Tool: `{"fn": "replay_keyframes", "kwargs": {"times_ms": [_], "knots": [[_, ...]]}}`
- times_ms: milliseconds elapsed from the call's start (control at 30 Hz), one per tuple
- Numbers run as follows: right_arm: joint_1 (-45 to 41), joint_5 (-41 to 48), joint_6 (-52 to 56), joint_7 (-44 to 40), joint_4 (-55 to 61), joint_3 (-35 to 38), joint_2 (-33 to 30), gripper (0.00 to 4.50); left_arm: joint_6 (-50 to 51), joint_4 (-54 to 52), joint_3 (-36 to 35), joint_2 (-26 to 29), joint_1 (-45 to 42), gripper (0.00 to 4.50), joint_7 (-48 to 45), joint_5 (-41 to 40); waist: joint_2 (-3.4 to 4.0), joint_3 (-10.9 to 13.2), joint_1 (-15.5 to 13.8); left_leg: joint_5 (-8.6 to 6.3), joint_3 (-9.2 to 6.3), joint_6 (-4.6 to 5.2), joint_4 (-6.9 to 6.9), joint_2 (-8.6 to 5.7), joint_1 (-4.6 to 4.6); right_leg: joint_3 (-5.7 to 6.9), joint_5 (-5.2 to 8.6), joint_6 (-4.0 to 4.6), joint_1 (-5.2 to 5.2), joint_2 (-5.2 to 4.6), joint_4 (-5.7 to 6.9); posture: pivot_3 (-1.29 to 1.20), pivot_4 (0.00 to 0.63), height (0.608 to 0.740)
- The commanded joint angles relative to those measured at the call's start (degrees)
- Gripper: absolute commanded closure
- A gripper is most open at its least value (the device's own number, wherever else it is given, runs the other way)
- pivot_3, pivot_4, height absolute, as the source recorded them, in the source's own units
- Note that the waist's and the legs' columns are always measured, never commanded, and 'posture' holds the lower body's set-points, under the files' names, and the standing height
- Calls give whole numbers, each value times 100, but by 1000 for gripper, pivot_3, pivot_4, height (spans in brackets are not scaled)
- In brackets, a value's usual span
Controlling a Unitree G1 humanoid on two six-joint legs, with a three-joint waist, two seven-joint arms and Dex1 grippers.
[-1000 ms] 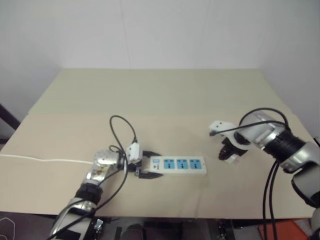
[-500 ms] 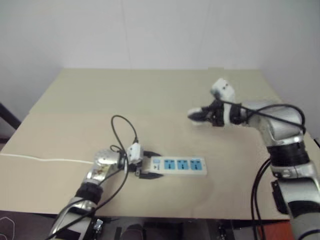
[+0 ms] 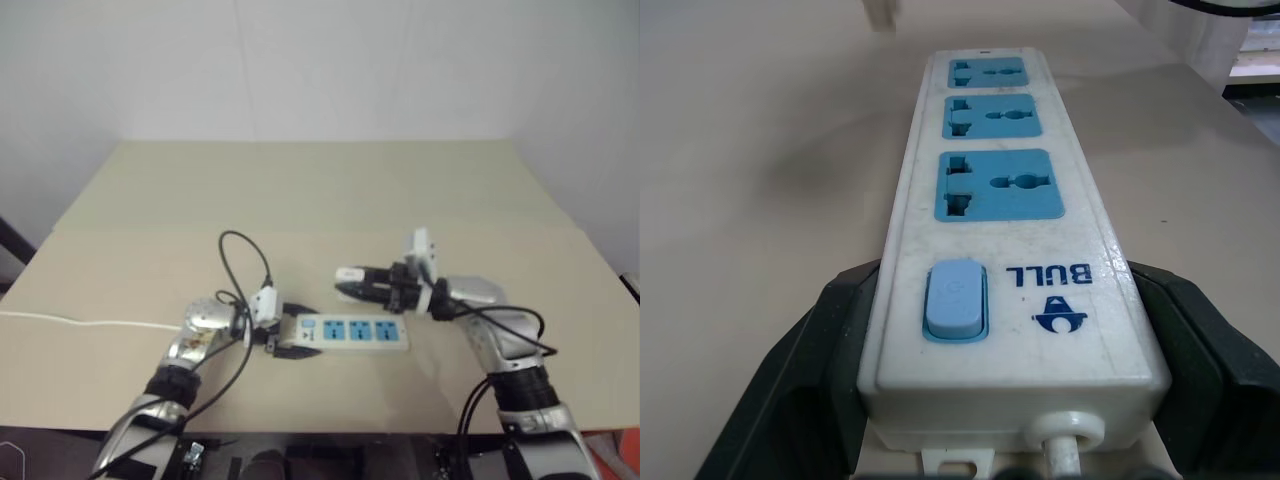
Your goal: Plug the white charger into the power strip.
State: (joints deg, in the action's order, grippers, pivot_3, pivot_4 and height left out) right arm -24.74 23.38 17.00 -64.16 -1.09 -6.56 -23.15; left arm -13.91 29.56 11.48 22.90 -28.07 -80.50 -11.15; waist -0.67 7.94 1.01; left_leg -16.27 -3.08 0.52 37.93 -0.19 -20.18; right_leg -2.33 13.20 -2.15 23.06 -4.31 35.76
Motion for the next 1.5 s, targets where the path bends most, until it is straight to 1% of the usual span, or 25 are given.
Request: {"fn": "replay_keyframes", "kwargs": {"times_ms": [33,300,500,833,1167,1500], "knots": [[-21,-38,-395,-83,-8,-68,121,3407,57,-98,151,99,122,1198,-118,92,0,0,1,0,0,0,0,0,0,0,0,0,0,0,0,0,150,740],[11,-120,-572,27,-169,-196,407,3407,113,-155,150,104,191,1198,-111,70,0,0,3,1,-1,-2,0,0,1,-2,0,1,2,0,3,0,150,740],[35,-207,-727,38,-242,-269,490,3407,120,-134,130,116,183,1198,-101,76,0,0,4,1,-1,-2,0,0,2,-1,0,1,2,0,3,0,150,740],[85,-352,-1038,-90,-352,-425,407,3407,177,-170,129,114,195,1198,-65,73,0,0,4,1,0,-2,0,0,2,-1,0,1,2,0,3,0,150,740],[26,-415,-1279,-79,-574,-368,471,3407,199,-150,114,145,161,1198,-83,84,0,0,4,1,0,-2,1,0,3,-2,0,1,1,1,4,0,150,740],[235,-528,-1493,-182,-855,-361,266,3407,220,-159,128,135,135,1198,-85,86,0,0,4,1,0,-2,0,0,5,-1,0,1,0,0,4,0,150,740]]}}
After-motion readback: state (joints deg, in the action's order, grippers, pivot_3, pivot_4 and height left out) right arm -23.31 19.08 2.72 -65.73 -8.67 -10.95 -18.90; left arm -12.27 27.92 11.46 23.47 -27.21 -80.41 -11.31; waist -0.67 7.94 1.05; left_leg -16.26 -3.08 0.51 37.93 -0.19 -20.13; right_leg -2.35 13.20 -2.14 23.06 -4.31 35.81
